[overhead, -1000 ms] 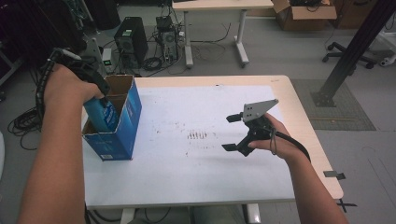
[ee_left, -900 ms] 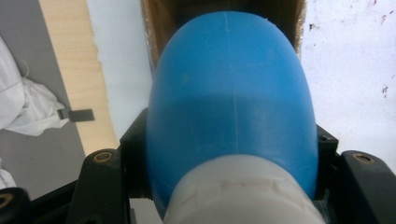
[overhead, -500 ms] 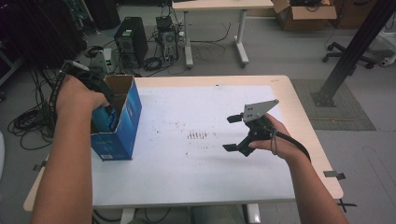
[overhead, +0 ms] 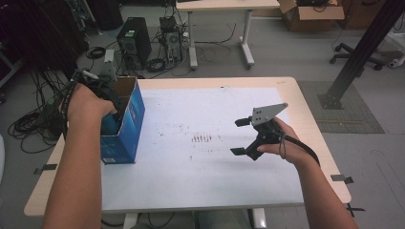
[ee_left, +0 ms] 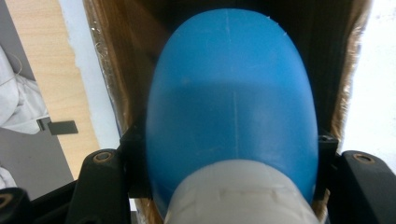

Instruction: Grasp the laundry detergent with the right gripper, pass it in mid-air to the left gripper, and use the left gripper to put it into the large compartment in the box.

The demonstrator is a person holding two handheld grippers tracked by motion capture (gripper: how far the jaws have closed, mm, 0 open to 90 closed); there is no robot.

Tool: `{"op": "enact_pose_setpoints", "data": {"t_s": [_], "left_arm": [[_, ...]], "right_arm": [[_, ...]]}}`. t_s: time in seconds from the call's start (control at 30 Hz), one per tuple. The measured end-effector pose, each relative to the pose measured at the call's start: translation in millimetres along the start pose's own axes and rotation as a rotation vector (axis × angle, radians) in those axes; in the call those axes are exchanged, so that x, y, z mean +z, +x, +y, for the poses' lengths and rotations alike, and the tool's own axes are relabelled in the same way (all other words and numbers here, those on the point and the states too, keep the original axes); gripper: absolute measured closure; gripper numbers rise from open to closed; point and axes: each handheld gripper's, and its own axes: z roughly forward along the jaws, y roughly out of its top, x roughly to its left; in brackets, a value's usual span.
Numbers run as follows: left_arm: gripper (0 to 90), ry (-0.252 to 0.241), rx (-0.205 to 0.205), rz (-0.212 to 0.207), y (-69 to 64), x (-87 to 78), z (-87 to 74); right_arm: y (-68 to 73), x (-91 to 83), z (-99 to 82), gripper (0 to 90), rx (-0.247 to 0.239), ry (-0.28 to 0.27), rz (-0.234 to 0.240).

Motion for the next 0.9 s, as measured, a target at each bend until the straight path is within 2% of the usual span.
{"op": "enact_pose_setpoints", "data": {"t_s": [0.2,0.47,0.9], "left_arm": [[38.3,0.000,-0.003,-0.001,4.6,10.1,-0.1],[38.3,0.004,0.011,-0.002,1.1,16.3,1.1],[38.2,0.008,0.007,-0.003,1.7,25.7,0.7]], "right_arm": [[-1.1,2.1,-2.4,0.8,0.005,0.001,0.003],[-1.1,5.5,-3.2,0.8,0.006,0.001,0.008],[-0.8,5.7,-6.6,0.8,0.013,0.001,0.009]]}}
